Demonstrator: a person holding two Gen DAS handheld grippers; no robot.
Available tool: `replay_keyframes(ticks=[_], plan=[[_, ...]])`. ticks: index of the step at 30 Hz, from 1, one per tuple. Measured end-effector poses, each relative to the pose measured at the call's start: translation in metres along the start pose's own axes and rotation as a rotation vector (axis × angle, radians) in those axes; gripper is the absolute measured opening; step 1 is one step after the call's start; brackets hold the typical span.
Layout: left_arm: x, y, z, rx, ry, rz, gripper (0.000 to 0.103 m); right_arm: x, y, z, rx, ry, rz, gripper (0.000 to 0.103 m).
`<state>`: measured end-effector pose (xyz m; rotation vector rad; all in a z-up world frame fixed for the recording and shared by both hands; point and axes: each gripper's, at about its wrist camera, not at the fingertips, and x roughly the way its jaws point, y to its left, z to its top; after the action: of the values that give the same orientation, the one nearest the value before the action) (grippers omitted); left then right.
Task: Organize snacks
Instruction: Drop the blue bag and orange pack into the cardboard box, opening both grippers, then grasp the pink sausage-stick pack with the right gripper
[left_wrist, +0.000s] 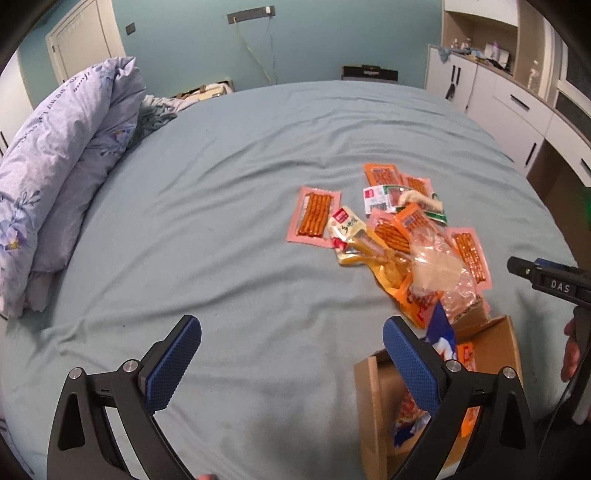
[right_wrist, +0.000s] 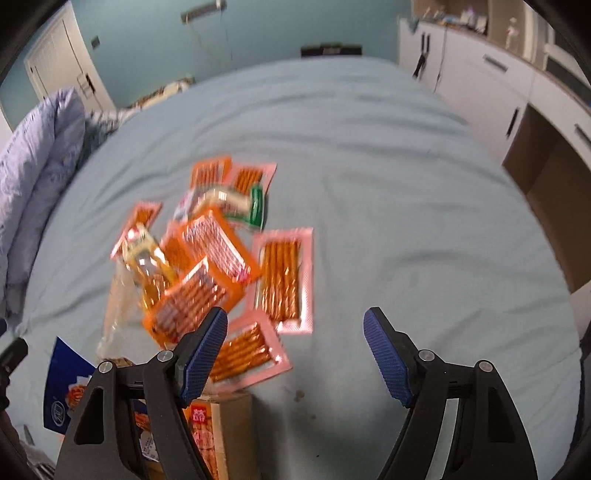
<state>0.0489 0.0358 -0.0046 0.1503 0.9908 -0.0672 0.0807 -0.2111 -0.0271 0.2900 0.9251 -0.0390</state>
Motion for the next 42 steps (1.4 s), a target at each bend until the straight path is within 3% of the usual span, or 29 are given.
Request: replay_keyframes(ticks=[9,16,21,27,29,31,33,38,42], plan=[[0.009,0.015,0.006,-0.026,0.040,-0.017,0.101,0.049,0.008,0.030,-0.071,0.101,-0.018,0.076],[0.009,0.014,0.006,-0.016,0.057,-0.042,0.101,0.095,0.015,0.040,-0.172,0.158,-0.118,0.076],[0.013,0.010,0.005,0.004,0.067,-0.028,0.101,0.126,0.010,0.047,-0.153,0.198,-0.077,0.076],[0.027,0.009,0.008,-0.011,0.097,-0.023,0.101,0.140,0.014,0.051,-0.196,0.159,-0.064,0.076],[0.032,0.009,0.009,-0.019,0.104,-0.015,0.101,0.143,0.017,0.051,-0.205,0.157,-0.055,0.066],[0.035,0.011,0.011,-0.038,0.102,-0.014,0.101,0.141,0.017,0.054,-0.192,0.126,-0.054,0.042],[0.037,0.013,0.011,-0.051,0.103,-0.019,0.101,0.139,0.010,0.058,-0.135,0.121,0.011,0.034],[0.042,0.017,0.016,-0.049,0.087,-0.026,0.101,0.137,-0.002,0.062,-0.048,0.104,0.079,0.032],[0.059,0.021,0.033,-0.041,0.054,-0.044,0.101,0.112,-0.009,0.073,0.004,0.031,0.126,0.032]])
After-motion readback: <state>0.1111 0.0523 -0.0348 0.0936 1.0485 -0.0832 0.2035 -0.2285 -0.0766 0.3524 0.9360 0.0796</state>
